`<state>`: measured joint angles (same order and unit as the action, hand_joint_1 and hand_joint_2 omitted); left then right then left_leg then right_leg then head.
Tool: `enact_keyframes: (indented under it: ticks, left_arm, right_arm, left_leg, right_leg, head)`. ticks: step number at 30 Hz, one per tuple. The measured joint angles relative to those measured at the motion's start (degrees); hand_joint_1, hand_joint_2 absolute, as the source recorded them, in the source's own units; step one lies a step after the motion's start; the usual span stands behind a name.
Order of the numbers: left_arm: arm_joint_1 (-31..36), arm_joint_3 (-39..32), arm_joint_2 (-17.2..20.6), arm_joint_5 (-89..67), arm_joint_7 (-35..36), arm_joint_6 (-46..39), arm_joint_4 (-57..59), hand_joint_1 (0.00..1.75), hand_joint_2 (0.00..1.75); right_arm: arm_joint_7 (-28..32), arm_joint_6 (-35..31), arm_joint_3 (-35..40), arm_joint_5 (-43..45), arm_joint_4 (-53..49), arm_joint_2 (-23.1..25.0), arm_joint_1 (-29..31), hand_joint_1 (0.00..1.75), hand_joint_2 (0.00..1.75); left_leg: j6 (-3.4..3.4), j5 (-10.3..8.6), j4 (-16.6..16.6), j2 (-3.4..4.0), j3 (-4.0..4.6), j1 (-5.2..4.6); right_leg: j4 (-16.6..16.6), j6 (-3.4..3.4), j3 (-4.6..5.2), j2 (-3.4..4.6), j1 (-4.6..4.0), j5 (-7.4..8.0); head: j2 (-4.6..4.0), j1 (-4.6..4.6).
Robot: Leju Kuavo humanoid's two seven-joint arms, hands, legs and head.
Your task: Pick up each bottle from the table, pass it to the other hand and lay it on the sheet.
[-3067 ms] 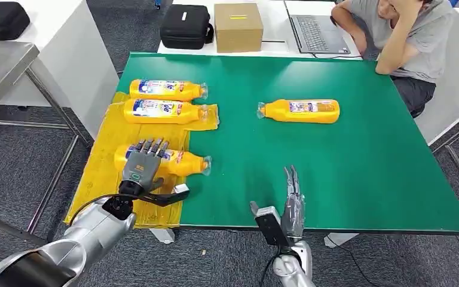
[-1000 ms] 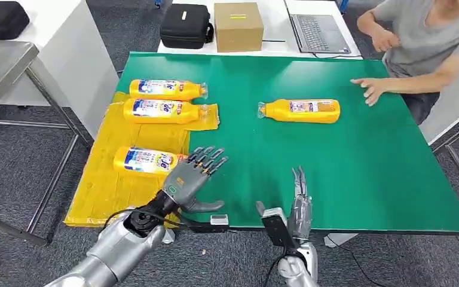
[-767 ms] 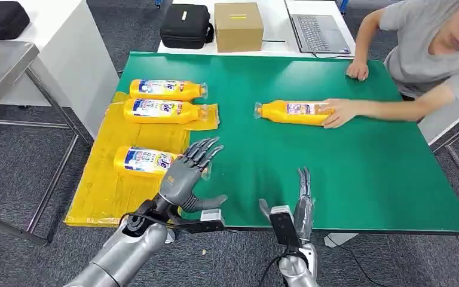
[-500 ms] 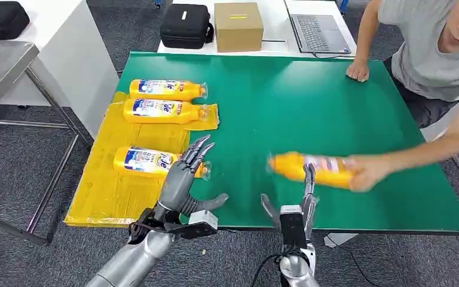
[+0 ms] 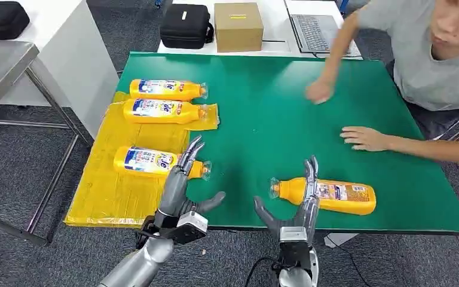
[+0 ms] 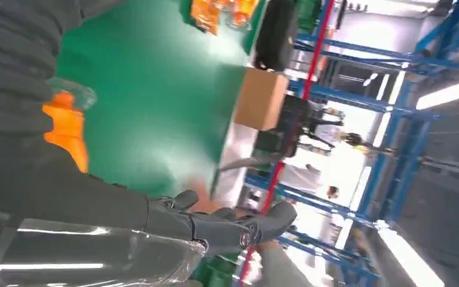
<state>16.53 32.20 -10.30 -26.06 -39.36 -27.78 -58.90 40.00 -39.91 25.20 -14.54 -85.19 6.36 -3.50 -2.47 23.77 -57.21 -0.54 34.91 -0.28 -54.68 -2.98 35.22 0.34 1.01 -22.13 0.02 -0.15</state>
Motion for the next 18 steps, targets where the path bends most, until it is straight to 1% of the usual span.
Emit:
enact_keyframes:
  ticks: [4,6,11,18]
  left_arm:
    - [-0.03,0.11,-0.46,4.74,-0.66,-1.07,0.07,0.00,1.75]
    - [-0.04,0.41,-0.57,7.02,-0.75,-1.31,-0.09,0.00,1.75]
    - [-0.08,1.60,-0.57,10.63,-0.77,-1.86,-1.55,0.00,1.75]
    - [-0.08,2.18,-0.57,11.61,-0.77,-1.86,-2.49,0.00,1.75]
  right_arm:
    - [0.00,-0.04,-1.77,-15.26,-3.28,0.00,-1.26,0.00,1.75]
    - [0.00,-0.07,-3.12,-18.31,-5.29,-0.02,-1.55,0.00,1.75]
    - [0.00,-0.07,-6.01,-20.39,-9.12,-0.07,-2.23,0.00,1.75]
    - [0.00,-0.07,-7.74,-20.85,-11.35,-0.15,-2.69,0.00,1.75]
  left_leg:
    - [0.00,0.00,0.00,-0.01,0.00,0.00]
    - [0.00,0.00,0.00,-0.01,0.00,0.00]
    - [0.00,0.00,0.00,-0.01,0.00,-0.01]
    - [0.00,0.00,0.00,0.00,-0.01,0.00]
  right_leg:
    - [0.00,0.00,0.00,-0.01,0.00,0.00]
    - [0.00,0.00,0.00,-0.01,0.00,0.00]
    - [0.01,0.00,0.00,-0.01,0.00,0.00]
    - [0.01,0.00,0.00,0.00,0.00,0.00]
  head:
    - [0.00,0.02]
    - [0.00,0.00]
    - [-0.02,0.00]
    - [-0.02,0.02]
